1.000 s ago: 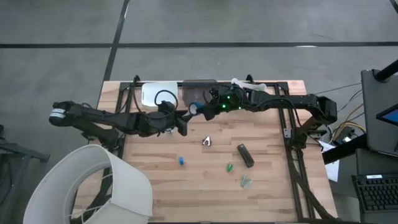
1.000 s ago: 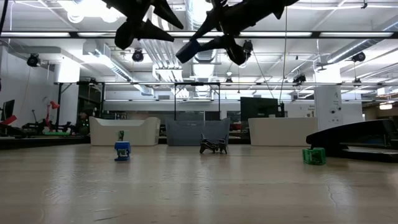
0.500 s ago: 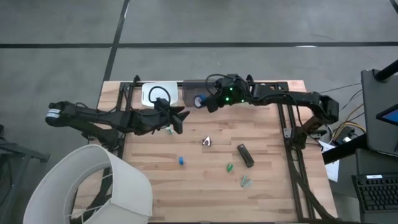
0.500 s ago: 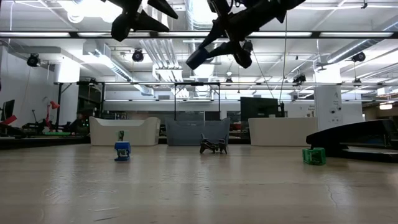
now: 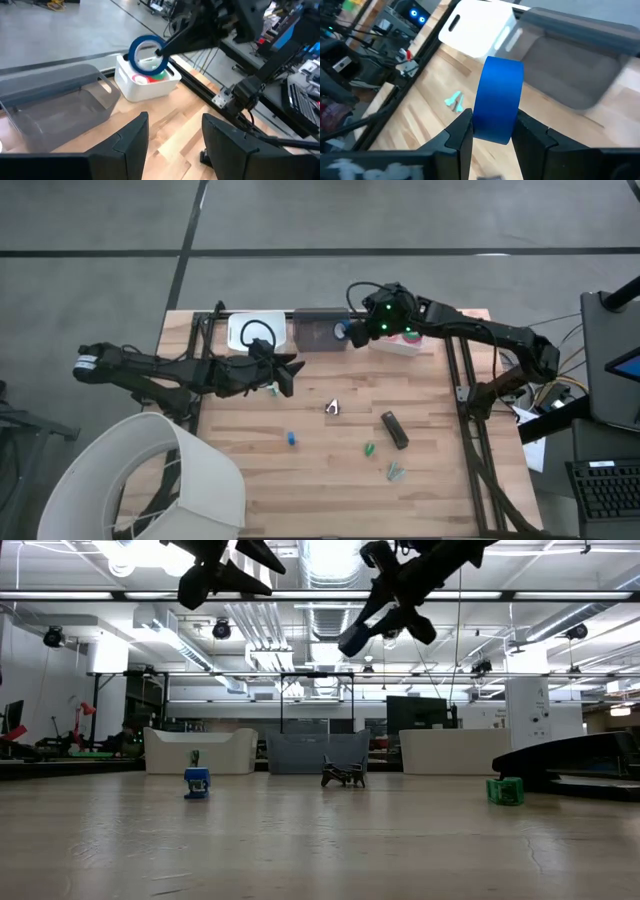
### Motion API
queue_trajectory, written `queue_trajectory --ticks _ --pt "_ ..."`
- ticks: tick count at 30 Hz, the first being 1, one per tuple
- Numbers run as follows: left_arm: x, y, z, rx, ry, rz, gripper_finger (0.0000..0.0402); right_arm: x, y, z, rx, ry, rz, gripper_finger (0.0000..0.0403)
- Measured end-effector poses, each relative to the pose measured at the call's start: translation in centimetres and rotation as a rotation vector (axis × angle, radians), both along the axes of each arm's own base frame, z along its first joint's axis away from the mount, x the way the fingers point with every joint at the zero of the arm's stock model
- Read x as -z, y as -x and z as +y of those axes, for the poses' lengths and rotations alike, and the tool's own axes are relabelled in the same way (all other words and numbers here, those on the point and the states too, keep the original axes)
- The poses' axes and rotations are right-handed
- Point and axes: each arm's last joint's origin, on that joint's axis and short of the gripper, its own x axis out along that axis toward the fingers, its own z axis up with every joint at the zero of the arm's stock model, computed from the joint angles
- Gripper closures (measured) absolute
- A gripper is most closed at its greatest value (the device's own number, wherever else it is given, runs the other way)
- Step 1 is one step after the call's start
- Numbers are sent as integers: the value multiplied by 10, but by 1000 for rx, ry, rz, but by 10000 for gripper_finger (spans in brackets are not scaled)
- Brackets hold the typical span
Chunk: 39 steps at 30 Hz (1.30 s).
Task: Pick and place Stapler, Stapler remover, tape
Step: Put the blue tape into the right white bin
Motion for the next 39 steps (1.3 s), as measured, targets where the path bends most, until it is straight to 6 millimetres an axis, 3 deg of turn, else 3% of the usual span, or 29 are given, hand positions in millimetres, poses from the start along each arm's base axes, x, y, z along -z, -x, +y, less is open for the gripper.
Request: queue_trajectory --ticks 10,19,29,39 --pt "3 -2 -4 168 59 15 218 -4 37 -3 38 10 57 289" --pt "10 5 -5 246 49 31 218 18 79 2 121 -39 84 293" --pt "32 42 -3 284 66 15 218 40 106 14 204 -93 43 293" --pt "47 83 0 292 85 -66 218 60 117 6 385 -129 100 289"
